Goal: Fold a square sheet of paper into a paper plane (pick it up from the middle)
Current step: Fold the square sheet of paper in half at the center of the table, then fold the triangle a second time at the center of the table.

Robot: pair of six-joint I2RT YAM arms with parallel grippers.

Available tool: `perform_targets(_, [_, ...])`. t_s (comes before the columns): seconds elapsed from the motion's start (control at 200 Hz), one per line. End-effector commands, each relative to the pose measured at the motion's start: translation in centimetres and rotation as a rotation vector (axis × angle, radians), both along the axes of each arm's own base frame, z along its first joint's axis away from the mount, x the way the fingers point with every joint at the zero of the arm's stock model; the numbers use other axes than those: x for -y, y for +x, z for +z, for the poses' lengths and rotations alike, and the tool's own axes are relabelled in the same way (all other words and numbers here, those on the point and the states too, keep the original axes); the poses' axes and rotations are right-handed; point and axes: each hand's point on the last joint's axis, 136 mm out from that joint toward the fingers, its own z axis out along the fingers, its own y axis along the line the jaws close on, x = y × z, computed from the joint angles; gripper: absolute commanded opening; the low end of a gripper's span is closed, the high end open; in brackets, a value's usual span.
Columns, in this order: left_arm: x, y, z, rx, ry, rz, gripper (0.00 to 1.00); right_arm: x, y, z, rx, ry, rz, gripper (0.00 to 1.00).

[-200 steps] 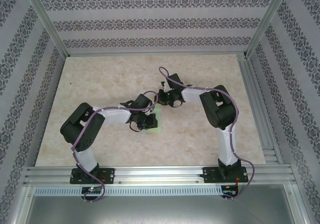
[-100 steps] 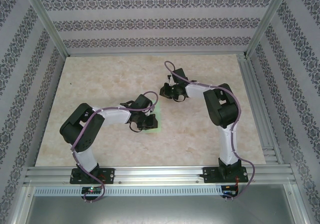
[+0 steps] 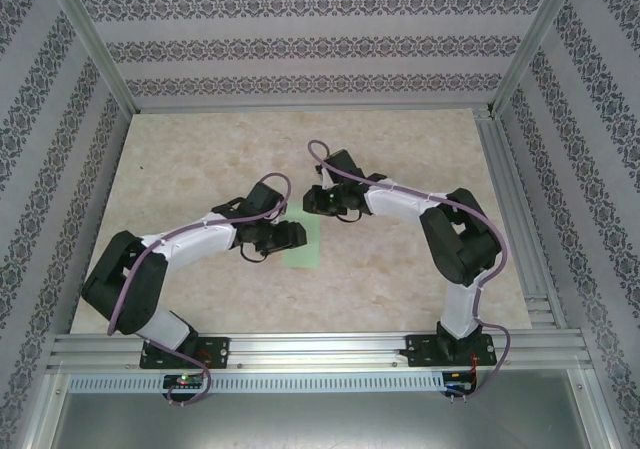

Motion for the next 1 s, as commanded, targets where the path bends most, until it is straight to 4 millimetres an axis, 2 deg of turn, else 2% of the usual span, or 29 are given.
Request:
perform_targets(0.0, [-1.5, -0.7, -1.3, -0.048, 0.020, 0.049, 0.67, 0.4, 0.1, -2.1, -0.032, -0.062, -0.014, 0.23])
perform_targets(0.215, [-1.8, -1.0, -1.9, -0.078, 0.009, 0.047, 0.72, 1.0, 0.1, -4.3, -0.063, -0.109, -0.036, 0.24])
perform_targets(0.43, [-1.1, -1.2, -1.9, -0.104, -0.031, 0.024, 0.76, 1.9, -0.2, -6.7, -0.120, -0.155, -0.073, 0.22])
perform_targets(0.674, [0.3, -1.4, -1.5, -0.137, -0.102, -0.008, 0.77, 2.9, -0.5, -7.5, -0.149, -0.121, -0.113, 0.24])
perform_targets(0.994, [1.2, -0.9, -1.1, -0.156, -0.116, -0.036, 0.77, 2.7, -0.7, -7.9, -0.161, -0.101, -0.114, 0.24])
